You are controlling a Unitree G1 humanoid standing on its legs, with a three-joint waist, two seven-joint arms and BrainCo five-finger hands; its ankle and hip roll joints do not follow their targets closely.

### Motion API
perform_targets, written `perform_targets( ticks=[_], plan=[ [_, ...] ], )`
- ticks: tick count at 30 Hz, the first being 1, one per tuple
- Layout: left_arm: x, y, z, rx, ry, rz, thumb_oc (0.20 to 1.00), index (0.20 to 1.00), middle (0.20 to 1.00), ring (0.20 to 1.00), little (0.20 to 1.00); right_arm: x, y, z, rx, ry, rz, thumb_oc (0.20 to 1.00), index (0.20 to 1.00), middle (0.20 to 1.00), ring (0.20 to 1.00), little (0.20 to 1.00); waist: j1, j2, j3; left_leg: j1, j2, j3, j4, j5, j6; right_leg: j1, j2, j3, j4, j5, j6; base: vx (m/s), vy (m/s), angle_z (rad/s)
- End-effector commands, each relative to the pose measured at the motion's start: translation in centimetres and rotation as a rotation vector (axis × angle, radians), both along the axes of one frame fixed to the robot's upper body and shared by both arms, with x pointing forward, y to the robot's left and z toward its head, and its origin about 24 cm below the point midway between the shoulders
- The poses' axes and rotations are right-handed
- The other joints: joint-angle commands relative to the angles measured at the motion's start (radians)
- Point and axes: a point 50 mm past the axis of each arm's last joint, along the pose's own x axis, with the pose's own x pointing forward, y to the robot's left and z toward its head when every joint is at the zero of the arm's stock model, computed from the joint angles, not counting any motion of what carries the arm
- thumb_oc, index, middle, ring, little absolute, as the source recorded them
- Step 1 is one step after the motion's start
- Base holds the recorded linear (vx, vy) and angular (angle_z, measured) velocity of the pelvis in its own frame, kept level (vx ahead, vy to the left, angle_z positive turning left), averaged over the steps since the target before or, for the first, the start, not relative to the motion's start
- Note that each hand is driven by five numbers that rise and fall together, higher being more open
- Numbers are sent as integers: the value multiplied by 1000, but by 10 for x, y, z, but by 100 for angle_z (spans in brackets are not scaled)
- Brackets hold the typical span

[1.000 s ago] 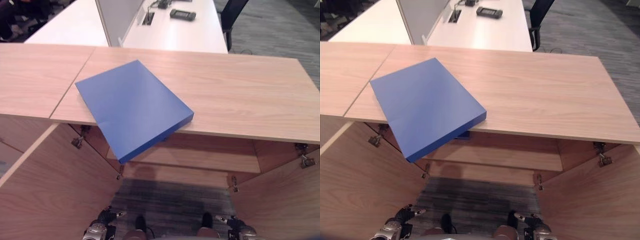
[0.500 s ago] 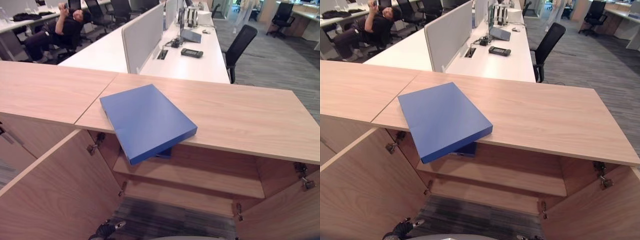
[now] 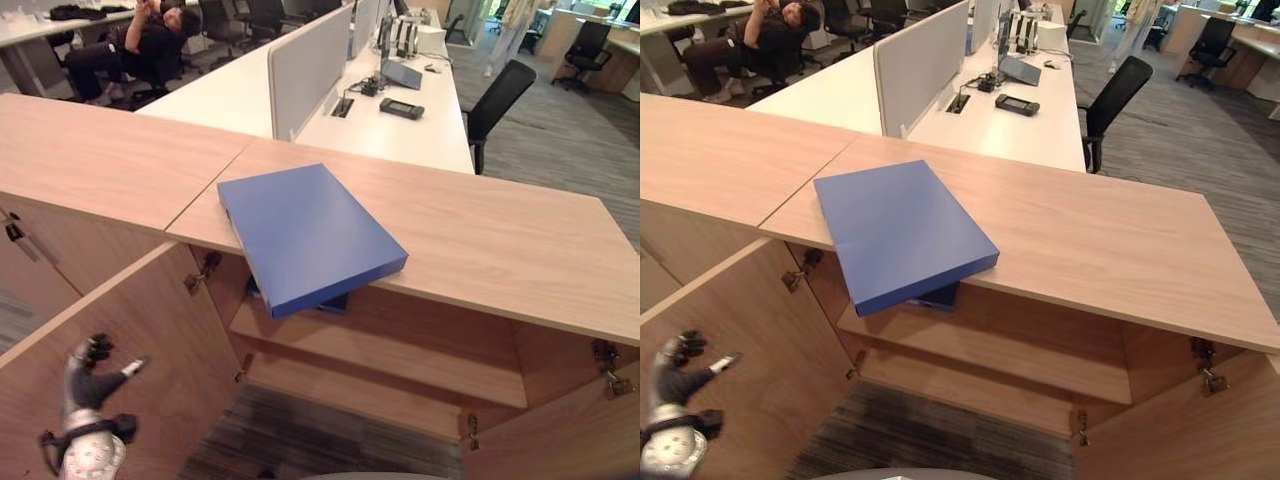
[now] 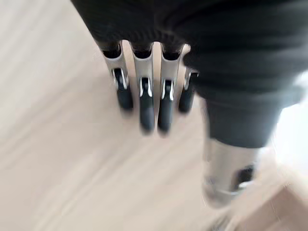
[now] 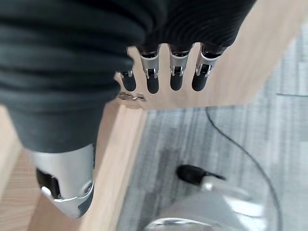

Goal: Put the empty folder in the office cabinet

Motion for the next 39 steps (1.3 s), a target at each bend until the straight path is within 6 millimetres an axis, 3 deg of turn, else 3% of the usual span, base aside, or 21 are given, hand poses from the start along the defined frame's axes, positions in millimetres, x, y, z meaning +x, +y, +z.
perform_targets(
  ticks=[1,8,20,39],
  plan=[
    [35,-14,40,253,-164,-92,1000,1000,1000,1000,1000,34,6,1,0,-62,39,1000,1000,1000,1000,1000,-9,0,21,-11,-28,-27,12,-82,20,-4,53,0,9,-40,24,0,0,0],
    [55,-30,68,450,-223,-191,1000,1000,1000,1000,1000,39,9,0,6,-69,44,1000,1000,1000,1000,1000,-16,-6,11,-3,-29,-17,12,-89,19,-6,50,6,9,-32,27,5,-4,-9],
    [78,-69,91,728,-202,-469,1000,1000,1000,1000,1000,39,5,1,-7,-55,59,1000,1000,1000,1000,1000,-34,-9,-15,17,-37,8,12,-110,25,-3,47,22,9,-23,31,11,6,-4],
    [88,-89,81,788,-81,-664,1000,1000,1000,1000,1000,26,-3,1,-11,-29,15,1000,1000,1000,1000,1000,-57,-8,-28,27,-37,19,12,-117,26,-7,51,32,9,-19,35,3,1,-2]
  ],
)
